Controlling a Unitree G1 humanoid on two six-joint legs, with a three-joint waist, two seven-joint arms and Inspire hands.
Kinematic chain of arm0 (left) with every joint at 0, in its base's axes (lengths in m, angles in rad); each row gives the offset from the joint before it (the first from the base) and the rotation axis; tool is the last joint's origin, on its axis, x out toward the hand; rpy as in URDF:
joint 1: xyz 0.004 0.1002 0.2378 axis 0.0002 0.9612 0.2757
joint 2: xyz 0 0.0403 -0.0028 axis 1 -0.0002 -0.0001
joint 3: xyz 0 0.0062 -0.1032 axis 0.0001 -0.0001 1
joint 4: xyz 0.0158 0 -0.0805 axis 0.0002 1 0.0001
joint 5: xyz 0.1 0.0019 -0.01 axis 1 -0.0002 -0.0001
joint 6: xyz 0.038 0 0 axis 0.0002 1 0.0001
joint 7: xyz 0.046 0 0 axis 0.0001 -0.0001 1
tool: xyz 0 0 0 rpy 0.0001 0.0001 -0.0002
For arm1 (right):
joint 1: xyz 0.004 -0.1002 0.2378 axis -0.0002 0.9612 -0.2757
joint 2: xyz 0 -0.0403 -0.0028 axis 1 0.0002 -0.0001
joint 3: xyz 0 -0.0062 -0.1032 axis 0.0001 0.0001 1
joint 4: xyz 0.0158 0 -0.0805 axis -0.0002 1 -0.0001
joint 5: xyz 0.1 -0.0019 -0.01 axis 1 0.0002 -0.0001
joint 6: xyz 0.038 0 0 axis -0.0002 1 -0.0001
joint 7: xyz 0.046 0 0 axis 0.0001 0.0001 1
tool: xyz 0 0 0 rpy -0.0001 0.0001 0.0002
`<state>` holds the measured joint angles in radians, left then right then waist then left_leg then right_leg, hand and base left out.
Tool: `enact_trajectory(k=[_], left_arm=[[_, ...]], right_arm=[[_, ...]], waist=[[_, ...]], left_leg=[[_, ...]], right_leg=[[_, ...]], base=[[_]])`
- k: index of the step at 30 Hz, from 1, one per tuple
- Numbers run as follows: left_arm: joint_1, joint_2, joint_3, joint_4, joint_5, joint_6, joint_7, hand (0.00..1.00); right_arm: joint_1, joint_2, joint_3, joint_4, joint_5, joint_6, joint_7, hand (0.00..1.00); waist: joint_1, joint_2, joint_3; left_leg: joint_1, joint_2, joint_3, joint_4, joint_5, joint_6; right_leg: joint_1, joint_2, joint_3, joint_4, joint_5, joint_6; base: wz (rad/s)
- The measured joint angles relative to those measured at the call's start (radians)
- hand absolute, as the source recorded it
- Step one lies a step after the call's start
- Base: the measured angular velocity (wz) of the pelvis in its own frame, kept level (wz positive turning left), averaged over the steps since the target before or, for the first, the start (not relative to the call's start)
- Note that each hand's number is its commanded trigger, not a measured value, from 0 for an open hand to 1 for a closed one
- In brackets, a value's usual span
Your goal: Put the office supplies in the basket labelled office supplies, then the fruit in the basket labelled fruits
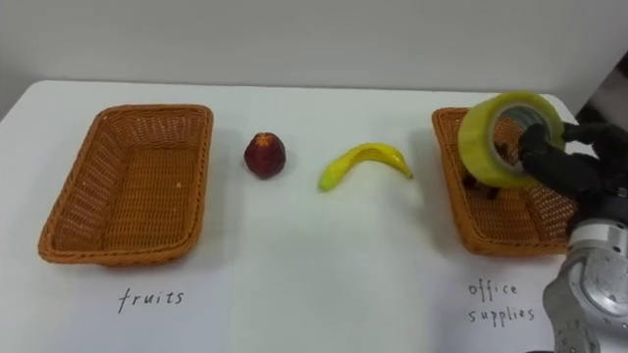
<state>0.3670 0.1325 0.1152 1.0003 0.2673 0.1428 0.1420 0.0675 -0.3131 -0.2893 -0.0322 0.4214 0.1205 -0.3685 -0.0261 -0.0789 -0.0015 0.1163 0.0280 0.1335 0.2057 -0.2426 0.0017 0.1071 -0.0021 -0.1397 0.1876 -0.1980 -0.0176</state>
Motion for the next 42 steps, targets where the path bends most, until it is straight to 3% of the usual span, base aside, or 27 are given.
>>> enact_trajectory(k=[9, 18, 19, 21, 24, 29, 31, 33, 36, 37, 42], left_arm=[[0.000, 0.006, -0.001, 0.000, 0.000, 0.001, 0.000, 0.00], [-0.001, 0.015, 0.000, 0.000, 0.001, 0.000, 0.000, 0.00], [-0.001, 0.015, 0.000, 0.000, 0.001, 0.000, 0.000, 0.00], [-0.001, 0.015, 0.000, 0.001, -0.001, 0.000, 0.000, 0.00], [-0.001, 0.015, -0.001, 0.001, -0.002, 0.000, 0.000, 0.00], [-0.001, 0.015, -0.001, 0.000, -0.002, 0.000, 0.001, 0.00], [-0.001, 0.015, -0.001, 0.000, -0.001, 0.000, 0.001, 0.00], [-0.001, 0.015, -0.001, 0.000, -0.002, 0.000, 0.002, 0.00], [-0.001, 0.015, -0.001, 0.000, -0.002, 0.000, 0.003, 0.00], [-0.001, 0.015, -0.001, 0.000, -0.002, 0.000, 0.003, 0.00], [-0.001, 0.015, -0.001, 0.000, -0.002, 0.000, 0.003, 0.00]], right_arm=[[0.000, -0.006, 0.000, 0.029, -0.001, 0.000, -0.022, 1.00], [0.000, -0.012, 0.000, 0.032, -0.006, 0.000, -0.025, 1.00], [0.000, -0.012, 0.000, 0.034, -0.007, 0.000, -0.026, 0.96], [0.000, -0.012, 0.000, 0.049, -0.039, 0.000, -0.026, 0.79], [0.000, -0.012, -0.001, 0.071, -0.063, 0.000, -0.023, 0.73], [0.000, -0.012, -0.001, 0.074, -0.082, 0.000, -0.021, 0.72], [0.000, -0.012, -0.001, 0.074, -0.083, 0.000, -0.021, 0.67], [0.000, -0.012, -0.001, 0.075, -0.086, 0.000, -0.021, 0.56], [0.000, -0.012, -0.001, 0.075, -0.100, 0.000, -0.021, 0.05], [0.000, -0.012, -0.001, 0.075, -0.103, 0.000, -0.021, 0.00], [-0.002, -0.013, -0.005, 0.074, -0.109, 0.000, -0.021, 0.00]], waist=[[-0.011, -0.025, 0.0019], [-0.022, -0.014, 0.0027], [-0.023, -0.013, 0.0023], [-0.026, -0.013, 0.0021], [-0.027, -0.014, 0.0026], [-0.028, -0.013, 0.0028], [-0.028, -0.012, 0.0028], [-0.029, -0.011, 0.0025], [-0.031, -0.008, 0.0021], [-0.031, -0.008, 0.0021], [-0.031, -0.014, 0.0014]], left_leg=[[-0.001, 0.001, 0.003, 0.000, 0.000, 0.000], [-0.002, 0.002, 0.003, -0.003, 0.000, 0.000], [-0.002, 0.002, 0.003, -0.003, 0.000, 0.000], [-0.001, 0.002, 0.003, -0.003, 0.000, 0.000], [-0.001, 0.002, 0.006, -0.003, 0.000, 0.000], [-0.002, 0.003, 0.006, -0.004, 0.000, 0.000], [-0.002, 0.003, 0.006, -0.006, 0.000, 0.000], [-0.002, 0.004, 0.007, -0.008, 0.000, 0.000], [-0.002, 0.004, 0.007, -0.008, 0.000, 0.000], [-0.002, 0.004, 0.007, -0.008, 0.000, 0.000], [-0.001, 0.004, 0.008, -0.008, 0.000, 0.000]], right_leg=[[-0.006, 0.000, 0.002, -0.001, 0.000, 0.000], [-0.008, 0.002, 0.003, 0.000, 0.000, 0.000], [-0.008, 0.002, 0.003, 0.000, 0.000, 0.000], [-0.008, 0.001, 0.002, 0.001, 0.000, 0.000], [-0.008, 0.001, 0.002, 0.002, 0.000, 0.000], [-0.009, 0.002, 0.002, 0.003, 0.000, -0.001], [-0.008, 0.002, 0.002, 0.003, 0.000, -0.001], [-0.009, 0.002, 0.002, 0.003, 0.000, -0.001], [-0.009, 0.002, 0.002, 0.003, 0.000, -0.001], [-0.009, 0.002, 0.002, 0.003, 0.000, -0.001], [-0.008, 0.002, 0.002, 0.004, 0.000, -0.001]], base=[[0.00], [0.00], [0.00], [0.00], [0.00], [0.00], [0.00], [0.00], [0.00], [0.00], [0.00]])
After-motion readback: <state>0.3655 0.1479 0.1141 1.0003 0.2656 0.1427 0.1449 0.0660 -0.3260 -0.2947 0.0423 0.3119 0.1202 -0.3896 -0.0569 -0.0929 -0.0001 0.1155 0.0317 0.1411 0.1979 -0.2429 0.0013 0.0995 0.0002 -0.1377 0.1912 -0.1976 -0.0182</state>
